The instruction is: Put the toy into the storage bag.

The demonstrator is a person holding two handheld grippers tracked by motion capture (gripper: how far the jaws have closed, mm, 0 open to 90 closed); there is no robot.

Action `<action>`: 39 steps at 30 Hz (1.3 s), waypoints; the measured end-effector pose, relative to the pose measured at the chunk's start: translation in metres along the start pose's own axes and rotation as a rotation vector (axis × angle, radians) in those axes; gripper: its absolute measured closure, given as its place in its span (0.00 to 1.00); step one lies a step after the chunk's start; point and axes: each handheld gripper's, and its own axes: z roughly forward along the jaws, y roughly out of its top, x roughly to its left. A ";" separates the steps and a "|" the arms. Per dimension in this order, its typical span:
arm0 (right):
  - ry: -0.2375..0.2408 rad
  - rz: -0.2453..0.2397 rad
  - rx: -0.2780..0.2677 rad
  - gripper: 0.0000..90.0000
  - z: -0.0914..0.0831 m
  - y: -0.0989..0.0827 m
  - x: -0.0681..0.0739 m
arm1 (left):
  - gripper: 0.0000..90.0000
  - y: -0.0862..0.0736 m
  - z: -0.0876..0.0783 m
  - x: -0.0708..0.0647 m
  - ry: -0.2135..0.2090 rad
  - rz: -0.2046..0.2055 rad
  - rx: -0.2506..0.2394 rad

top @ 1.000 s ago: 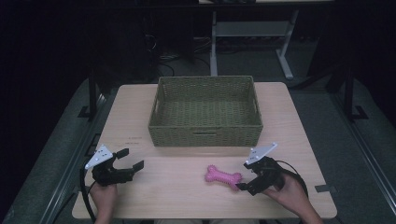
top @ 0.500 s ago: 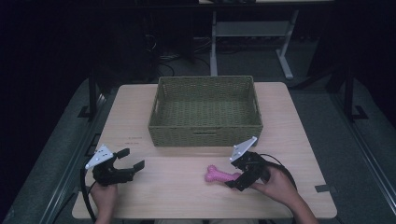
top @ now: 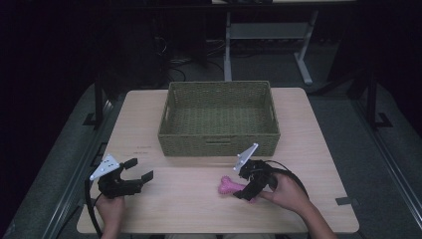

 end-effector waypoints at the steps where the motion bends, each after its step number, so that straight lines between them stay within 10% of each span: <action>1: 0.001 -0.001 0.008 0.33 0.001 0.001 0.000 | 0.15 0.000 0.000 0.000 0.000 0.000 0.000; 39: 0.014 -0.058 0.122 0.64 0.018 0.011 -0.001 | 0.15 -0.001 -0.002 0.001 -0.003 -0.009 -0.008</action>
